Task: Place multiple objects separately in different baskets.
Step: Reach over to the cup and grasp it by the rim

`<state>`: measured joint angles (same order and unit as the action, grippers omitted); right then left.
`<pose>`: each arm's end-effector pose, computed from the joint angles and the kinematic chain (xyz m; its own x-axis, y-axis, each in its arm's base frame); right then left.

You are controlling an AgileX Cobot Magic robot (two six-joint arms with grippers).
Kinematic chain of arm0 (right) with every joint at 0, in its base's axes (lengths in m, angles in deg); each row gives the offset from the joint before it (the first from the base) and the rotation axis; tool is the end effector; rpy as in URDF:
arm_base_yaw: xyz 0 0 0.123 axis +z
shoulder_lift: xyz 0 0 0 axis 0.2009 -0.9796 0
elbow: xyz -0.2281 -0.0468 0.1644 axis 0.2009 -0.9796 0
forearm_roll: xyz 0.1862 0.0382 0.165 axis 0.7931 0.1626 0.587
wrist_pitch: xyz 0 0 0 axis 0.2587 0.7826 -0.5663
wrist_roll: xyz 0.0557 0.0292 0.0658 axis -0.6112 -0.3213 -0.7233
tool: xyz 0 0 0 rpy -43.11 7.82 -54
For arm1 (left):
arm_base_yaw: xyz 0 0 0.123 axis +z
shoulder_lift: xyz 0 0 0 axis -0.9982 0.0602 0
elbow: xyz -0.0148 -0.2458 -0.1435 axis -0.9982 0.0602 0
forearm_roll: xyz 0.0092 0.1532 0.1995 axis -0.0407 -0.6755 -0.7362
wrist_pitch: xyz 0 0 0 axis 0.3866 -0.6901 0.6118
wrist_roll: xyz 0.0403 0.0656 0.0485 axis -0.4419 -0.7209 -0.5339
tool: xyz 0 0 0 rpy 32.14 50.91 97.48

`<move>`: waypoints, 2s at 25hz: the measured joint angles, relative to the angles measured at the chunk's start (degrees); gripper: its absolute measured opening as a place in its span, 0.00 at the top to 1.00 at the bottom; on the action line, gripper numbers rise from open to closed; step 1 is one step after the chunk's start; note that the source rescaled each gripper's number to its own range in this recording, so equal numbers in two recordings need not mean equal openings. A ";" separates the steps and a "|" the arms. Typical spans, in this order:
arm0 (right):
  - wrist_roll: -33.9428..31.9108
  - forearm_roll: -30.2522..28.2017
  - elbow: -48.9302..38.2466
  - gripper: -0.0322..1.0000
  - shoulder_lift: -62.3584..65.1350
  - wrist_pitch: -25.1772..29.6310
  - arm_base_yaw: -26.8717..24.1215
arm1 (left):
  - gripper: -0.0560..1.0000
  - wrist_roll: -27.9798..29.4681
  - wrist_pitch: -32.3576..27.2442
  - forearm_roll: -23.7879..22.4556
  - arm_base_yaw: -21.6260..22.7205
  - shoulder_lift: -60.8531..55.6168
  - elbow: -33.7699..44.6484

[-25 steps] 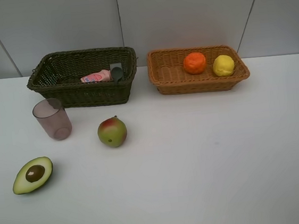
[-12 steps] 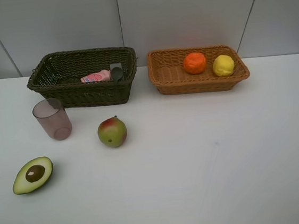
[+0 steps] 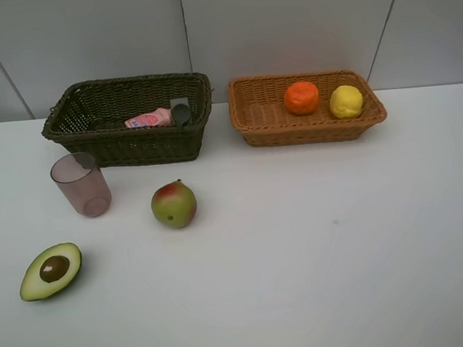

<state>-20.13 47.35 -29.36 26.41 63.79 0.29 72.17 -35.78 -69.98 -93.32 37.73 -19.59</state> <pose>0.0037 0.0043 0.2983 -0.2443 -0.0768 -0.9667 -0.2481 0.9686 -0.0143 0.0027 0.0072 0.2532 -0.5336 0.0642 -0.8433 0.0499 0.9978 0.0444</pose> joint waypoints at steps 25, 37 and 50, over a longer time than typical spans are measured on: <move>-1.64 -0.96 0.63 0.00 0.00 11.44 0.00 | 0.00 0.00 0.00 0.00 0.00 0.00 0.00; -1.69 -0.96 0.63 0.00 0.00 11.44 0.00 | 0.00 0.00 0.00 0.00 0.00 0.00 0.00; -1.69 -0.96 0.63 0.00 0.00 11.44 0.00 | 0.00 0.00 0.00 0.00 0.00 0.00 0.00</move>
<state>-21.82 46.39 -28.72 26.41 75.22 0.29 72.17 -35.78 -69.98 -93.32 37.73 -19.59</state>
